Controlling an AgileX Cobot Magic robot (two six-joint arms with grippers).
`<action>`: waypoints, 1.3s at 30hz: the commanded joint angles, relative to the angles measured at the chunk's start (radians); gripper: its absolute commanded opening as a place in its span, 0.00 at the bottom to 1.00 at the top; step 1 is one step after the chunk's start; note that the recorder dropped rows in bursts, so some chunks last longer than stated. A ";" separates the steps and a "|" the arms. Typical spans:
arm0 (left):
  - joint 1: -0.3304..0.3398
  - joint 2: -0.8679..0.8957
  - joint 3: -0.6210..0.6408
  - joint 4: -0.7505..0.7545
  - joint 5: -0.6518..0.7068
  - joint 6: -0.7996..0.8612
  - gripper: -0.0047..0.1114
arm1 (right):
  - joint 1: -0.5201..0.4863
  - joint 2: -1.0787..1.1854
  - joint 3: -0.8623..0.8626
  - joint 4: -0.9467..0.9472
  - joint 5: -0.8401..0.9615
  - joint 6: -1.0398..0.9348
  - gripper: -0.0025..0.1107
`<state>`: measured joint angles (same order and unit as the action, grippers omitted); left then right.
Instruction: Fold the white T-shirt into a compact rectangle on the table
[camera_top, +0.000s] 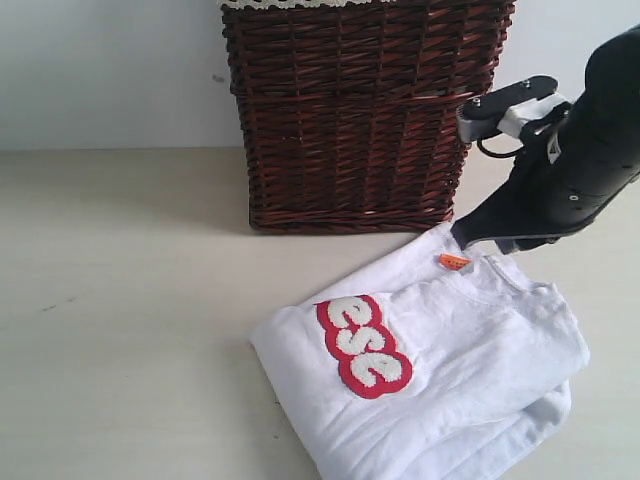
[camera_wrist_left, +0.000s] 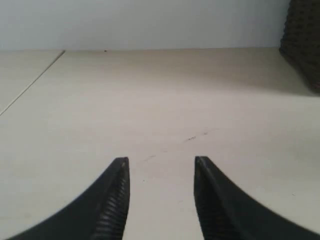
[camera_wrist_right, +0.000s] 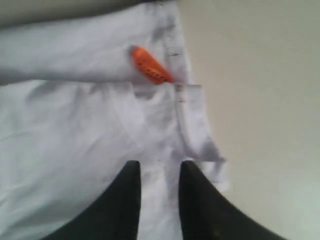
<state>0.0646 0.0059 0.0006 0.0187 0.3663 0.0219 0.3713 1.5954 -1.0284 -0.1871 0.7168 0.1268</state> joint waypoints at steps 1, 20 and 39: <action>0.002 -0.006 -0.001 -0.005 -0.011 0.000 0.40 | 0.004 0.020 -0.006 0.478 0.127 -0.471 0.10; 0.002 -0.006 -0.001 -0.005 -0.011 0.000 0.40 | 0.258 0.327 -0.006 0.287 0.148 -0.301 0.02; 0.002 -0.006 -0.001 -0.005 -0.011 0.000 0.40 | 0.420 0.349 -0.006 0.699 -0.288 -0.374 0.02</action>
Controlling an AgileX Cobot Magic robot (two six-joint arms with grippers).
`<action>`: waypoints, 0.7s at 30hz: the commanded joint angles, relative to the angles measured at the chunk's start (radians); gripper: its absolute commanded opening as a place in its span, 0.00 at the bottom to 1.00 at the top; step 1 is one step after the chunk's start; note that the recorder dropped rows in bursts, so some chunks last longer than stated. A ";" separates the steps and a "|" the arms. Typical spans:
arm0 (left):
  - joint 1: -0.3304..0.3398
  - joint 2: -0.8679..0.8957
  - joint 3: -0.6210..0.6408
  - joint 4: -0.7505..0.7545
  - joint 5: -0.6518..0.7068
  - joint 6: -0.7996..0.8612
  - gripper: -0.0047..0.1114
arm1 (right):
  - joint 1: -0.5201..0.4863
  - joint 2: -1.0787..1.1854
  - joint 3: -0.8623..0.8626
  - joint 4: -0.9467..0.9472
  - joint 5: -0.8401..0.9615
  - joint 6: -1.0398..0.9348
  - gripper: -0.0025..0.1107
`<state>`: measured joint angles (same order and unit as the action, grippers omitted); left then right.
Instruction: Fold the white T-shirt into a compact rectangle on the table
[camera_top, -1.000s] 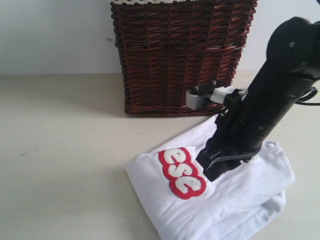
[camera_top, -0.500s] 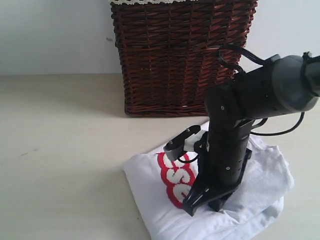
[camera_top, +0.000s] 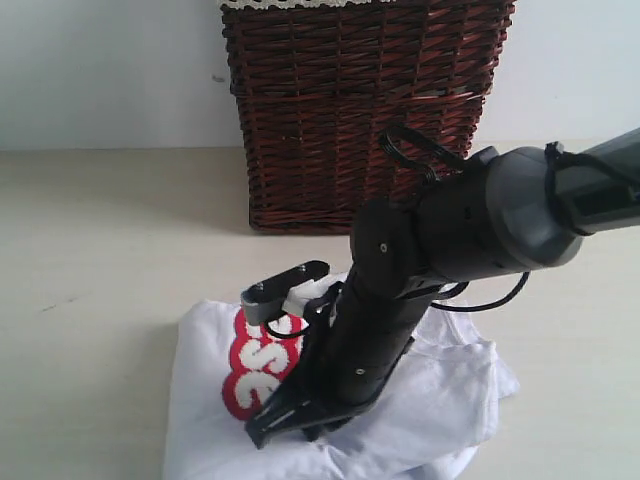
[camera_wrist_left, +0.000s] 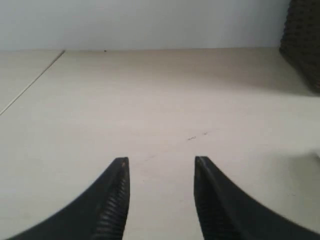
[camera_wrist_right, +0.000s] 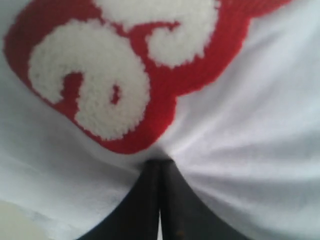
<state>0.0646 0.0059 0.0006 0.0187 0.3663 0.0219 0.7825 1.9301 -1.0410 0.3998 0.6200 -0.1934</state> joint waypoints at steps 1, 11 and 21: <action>0.002 -0.006 -0.001 -0.005 -0.011 0.000 0.40 | 0.009 0.014 0.007 0.113 -0.212 -0.055 0.02; 0.002 -0.006 -0.001 -0.005 -0.011 0.000 0.40 | 0.009 -0.073 -0.042 -0.056 -0.013 0.039 0.24; 0.002 -0.006 -0.001 -0.005 -0.011 0.000 0.40 | -0.086 -0.193 0.083 -0.766 0.281 0.694 0.52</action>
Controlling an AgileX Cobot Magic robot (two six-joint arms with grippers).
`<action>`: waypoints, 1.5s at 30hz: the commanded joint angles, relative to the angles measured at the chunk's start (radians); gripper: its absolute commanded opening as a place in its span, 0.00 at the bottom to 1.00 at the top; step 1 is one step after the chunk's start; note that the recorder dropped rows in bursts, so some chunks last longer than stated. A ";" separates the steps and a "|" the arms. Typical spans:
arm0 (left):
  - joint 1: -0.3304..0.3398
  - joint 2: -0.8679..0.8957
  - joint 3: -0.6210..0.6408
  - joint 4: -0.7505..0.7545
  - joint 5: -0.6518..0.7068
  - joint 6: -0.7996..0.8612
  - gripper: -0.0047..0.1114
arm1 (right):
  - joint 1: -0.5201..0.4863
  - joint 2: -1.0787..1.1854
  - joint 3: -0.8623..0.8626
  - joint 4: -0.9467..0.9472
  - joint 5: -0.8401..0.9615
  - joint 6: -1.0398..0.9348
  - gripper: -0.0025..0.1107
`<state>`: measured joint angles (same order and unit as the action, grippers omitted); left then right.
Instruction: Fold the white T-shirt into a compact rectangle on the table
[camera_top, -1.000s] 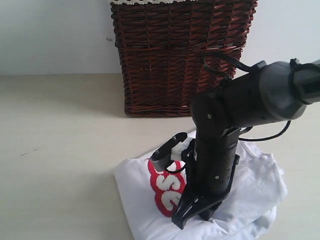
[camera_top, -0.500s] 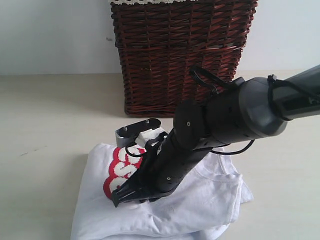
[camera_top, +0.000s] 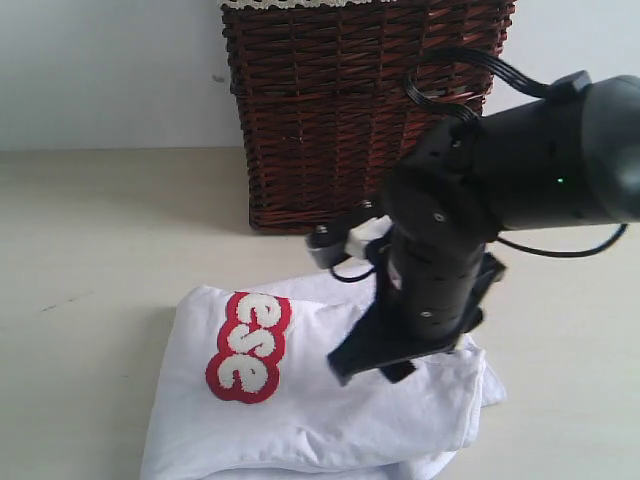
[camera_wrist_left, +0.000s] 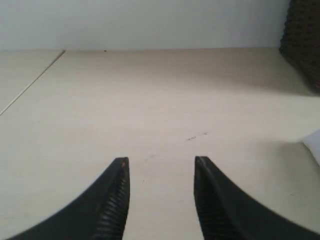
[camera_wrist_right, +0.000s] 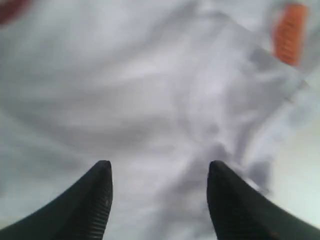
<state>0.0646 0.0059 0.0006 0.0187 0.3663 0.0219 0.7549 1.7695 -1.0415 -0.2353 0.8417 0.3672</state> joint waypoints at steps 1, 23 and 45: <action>0.002 -0.006 -0.001 -0.005 -0.011 0.000 0.40 | -0.080 -0.040 0.119 -0.127 0.029 0.132 0.52; 0.002 -0.006 -0.001 -0.005 -0.011 0.000 0.40 | -0.153 -0.012 0.266 -0.371 -0.264 0.402 0.49; 0.002 -0.006 -0.001 -0.005 -0.011 0.000 0.40 | -0.151 -0.079 0.266 -0.139 -0.197 0.111 0.20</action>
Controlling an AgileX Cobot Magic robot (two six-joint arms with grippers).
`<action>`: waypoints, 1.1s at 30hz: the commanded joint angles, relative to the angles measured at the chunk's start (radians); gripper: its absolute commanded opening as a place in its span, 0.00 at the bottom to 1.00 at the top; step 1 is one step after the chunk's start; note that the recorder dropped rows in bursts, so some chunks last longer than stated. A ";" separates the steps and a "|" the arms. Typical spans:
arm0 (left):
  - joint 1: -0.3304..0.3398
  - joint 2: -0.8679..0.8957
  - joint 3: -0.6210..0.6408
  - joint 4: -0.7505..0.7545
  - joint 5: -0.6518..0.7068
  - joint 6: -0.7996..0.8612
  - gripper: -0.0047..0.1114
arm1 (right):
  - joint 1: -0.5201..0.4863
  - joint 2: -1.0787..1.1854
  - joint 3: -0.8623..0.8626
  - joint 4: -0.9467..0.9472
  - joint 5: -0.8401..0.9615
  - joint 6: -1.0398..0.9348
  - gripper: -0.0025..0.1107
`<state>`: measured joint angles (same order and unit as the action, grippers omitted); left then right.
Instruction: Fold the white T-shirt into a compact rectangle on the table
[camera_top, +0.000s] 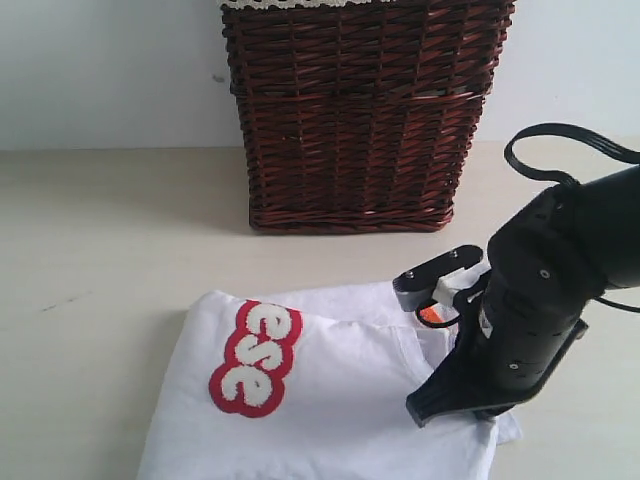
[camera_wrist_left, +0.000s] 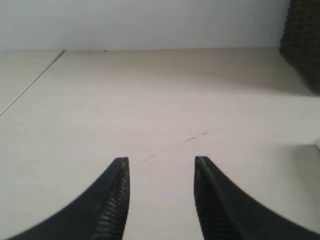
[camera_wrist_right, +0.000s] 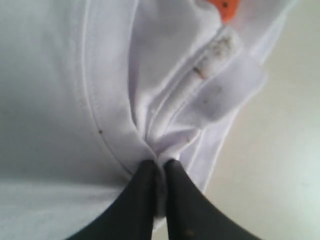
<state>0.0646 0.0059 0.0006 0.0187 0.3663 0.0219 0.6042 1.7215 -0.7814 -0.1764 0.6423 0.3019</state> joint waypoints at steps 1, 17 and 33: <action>0.002 -0.006 -0.001 -0.005 -0.011 0.000 0.40 | 0.000 -0.041 0.006 -0.207 -0.002 0.178 0.25; 0.002 -0.006 -0.001 -0.005 -0.009 0.000 0.40 | 0.180 -0.214 0.051 0.329 -0.307 -0.184 0.02; 0.002 -0.006 -0.001 -0.005 -0.009 0.000 0.40 | 0.271 0.250 -0.226 0.364 -0.286 -0.203 0.02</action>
<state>0.0646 0.0059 0.0006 0.0187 0.3663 0.0219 0.9090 1.9047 -0.9406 0.2099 0.3146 0.1102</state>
